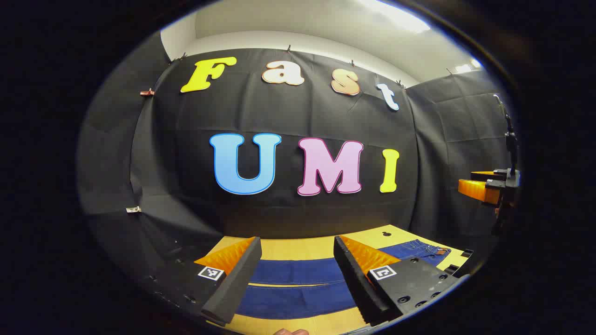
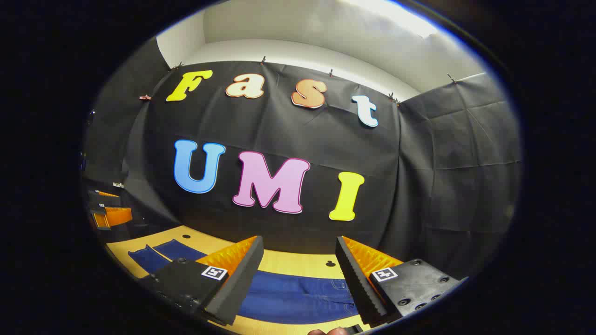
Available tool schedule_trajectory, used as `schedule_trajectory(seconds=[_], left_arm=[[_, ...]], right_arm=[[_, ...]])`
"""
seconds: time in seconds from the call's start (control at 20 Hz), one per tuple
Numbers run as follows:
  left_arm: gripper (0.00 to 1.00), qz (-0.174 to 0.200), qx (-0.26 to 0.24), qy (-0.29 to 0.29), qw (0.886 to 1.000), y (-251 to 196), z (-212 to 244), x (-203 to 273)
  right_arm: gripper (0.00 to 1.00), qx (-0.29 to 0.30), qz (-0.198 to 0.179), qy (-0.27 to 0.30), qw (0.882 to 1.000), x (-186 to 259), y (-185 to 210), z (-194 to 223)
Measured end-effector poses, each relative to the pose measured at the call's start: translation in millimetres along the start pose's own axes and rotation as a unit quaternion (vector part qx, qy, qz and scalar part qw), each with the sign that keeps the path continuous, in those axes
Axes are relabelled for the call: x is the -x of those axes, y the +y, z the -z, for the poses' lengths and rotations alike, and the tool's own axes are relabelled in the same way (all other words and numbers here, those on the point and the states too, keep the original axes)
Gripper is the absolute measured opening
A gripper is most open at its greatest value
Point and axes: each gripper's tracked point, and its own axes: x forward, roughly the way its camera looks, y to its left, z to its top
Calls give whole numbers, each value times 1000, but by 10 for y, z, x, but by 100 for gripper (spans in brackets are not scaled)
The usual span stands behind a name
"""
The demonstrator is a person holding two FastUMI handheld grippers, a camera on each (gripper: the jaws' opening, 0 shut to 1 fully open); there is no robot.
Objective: Grasp the waist and the cuffs of the jeans and fold them to make the two legs overlap; first hold the waist and fold one-third of the jeans toward the cuffs, then hold the cuffs and fold the remaining one-third in the same direction to finish folding.
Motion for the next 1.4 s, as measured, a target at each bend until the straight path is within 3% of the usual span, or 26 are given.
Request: schedule_trajectory(seconds=[0.25,0.35,0.75,0.95,1.2,1.4], left_arm=[[98,3,-3,5,1000,8,12,-28],[97,4,5,1,1000,13,-31,-35],[97,7,-5,-6,1000,26,-66,-106],[98,8,-6,3,1000,77,7,-137],[98,4,-43,5,999,323,88,-139],[98,6,-39,26,999,426,285,-115]], right_arm=[[94,8,-17,-3,1000,-27,176,-6],[98,6,-17,-2,1000,-43,175,12],[96,6,1,6,1000,-82,17,60],[96,60,3,8,998,-125,-134,91],[96,151,-5,41,988,-191,-460,385],[96,222,-51,93,969,-201,-650,868]])
